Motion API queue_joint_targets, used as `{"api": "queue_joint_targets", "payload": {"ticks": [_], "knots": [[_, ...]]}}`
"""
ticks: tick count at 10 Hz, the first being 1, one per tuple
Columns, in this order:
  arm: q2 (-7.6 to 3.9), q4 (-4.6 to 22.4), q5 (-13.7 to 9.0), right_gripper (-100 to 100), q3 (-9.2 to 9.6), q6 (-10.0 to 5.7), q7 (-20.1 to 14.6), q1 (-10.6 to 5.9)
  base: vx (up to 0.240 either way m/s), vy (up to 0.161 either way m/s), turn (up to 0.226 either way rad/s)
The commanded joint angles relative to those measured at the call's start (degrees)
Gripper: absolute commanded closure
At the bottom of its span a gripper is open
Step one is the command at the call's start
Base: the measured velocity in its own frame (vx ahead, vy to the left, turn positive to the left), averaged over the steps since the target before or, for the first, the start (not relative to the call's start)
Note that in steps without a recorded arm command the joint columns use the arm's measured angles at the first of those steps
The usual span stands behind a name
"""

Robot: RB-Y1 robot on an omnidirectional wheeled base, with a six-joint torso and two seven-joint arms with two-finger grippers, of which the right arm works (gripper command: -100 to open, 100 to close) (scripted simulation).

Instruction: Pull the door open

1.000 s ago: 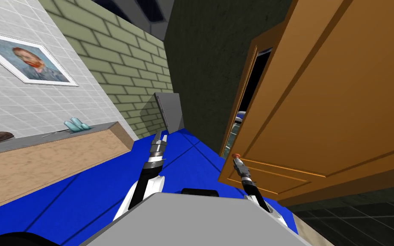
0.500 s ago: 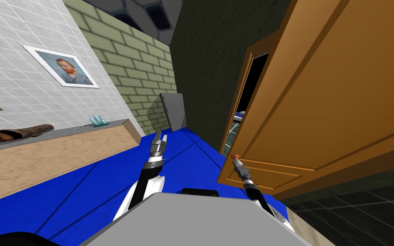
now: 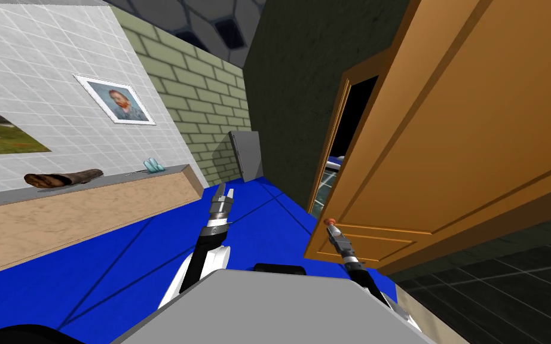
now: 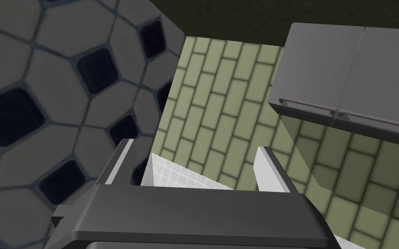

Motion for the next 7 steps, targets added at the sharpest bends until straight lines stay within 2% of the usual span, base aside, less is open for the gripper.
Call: {"api": "queue_joint_targets", "payload": {"ticks": [1,4,6,7], "knots": [[-0.95,-0.1,0.6,100,1.01,-1.65,-1.2,0.83,-0.172,-0.095,0.135],[-2.71,-0.1,1.6,100,2.79,-4.48,-3.3,2.35,-0.216,-0.069,0.119],[-3.65,-0.1,2.1,100,3.74,-5.98,-4.4,3.15,-0.208,-0.031,0.081],[-3.17,0.4,2.0,100,3.56,-5.46,-4.1,2.75,-0.088,-0.018,0.007]]}}
